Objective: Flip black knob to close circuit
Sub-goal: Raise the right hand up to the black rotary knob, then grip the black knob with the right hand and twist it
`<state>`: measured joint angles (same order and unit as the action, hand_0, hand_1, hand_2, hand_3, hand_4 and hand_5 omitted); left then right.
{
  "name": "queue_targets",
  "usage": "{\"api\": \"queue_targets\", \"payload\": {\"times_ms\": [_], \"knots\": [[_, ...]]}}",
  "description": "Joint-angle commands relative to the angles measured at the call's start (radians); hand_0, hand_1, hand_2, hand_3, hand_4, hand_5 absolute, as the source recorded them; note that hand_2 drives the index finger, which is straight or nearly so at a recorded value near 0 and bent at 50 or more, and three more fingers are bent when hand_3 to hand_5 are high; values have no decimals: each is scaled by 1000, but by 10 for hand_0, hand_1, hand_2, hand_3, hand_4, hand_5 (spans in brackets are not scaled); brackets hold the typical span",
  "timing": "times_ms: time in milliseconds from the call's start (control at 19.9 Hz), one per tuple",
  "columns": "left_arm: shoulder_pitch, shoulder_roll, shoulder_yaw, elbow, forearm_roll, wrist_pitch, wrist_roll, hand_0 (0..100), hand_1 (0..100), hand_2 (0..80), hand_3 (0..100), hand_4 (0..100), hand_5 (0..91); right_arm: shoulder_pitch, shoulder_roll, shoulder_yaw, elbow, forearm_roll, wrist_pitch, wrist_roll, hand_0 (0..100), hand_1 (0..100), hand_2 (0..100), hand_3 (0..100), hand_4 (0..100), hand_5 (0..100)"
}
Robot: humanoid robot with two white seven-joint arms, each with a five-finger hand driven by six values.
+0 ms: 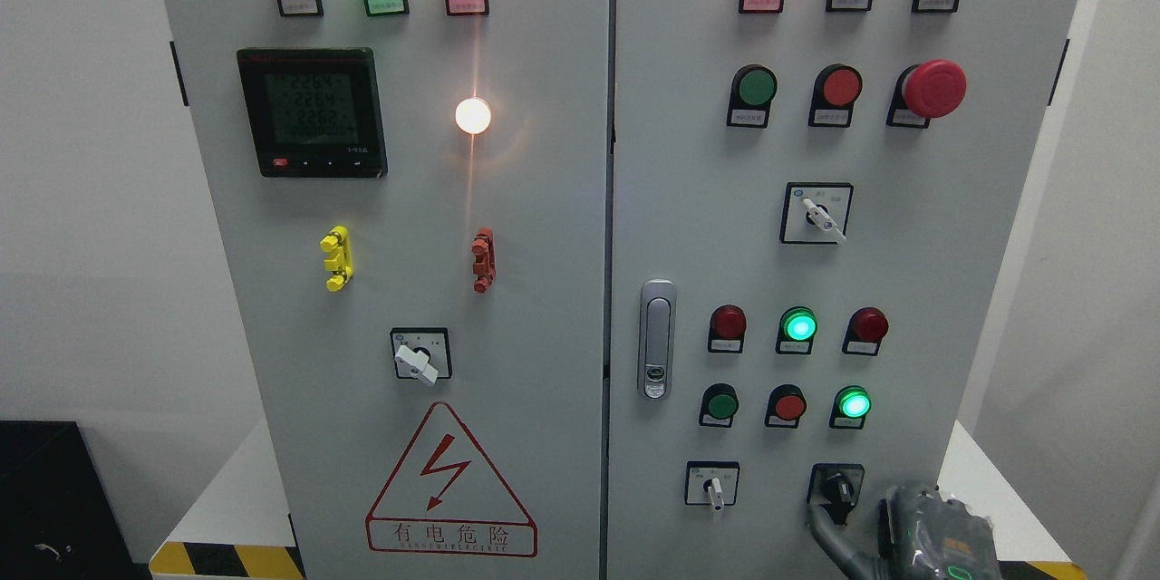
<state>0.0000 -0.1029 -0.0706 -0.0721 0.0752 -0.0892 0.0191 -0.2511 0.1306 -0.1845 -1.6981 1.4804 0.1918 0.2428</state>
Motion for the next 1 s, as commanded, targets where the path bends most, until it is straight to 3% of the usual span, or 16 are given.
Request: {"api": "queue_targets", "payload": {"times_ms": [0,953], "knots": [[6,0,0,0,0,0,1,120,556,0,0,0,0,0,-2,-27,17,1,-3,-4,0,0,950,1000,957,953],[6,0,0,0,0,0,1,120,556,0,0,0,0,-2,0,-50,15,-12,-3,-10,0,0,943,1000,955,945]]}}
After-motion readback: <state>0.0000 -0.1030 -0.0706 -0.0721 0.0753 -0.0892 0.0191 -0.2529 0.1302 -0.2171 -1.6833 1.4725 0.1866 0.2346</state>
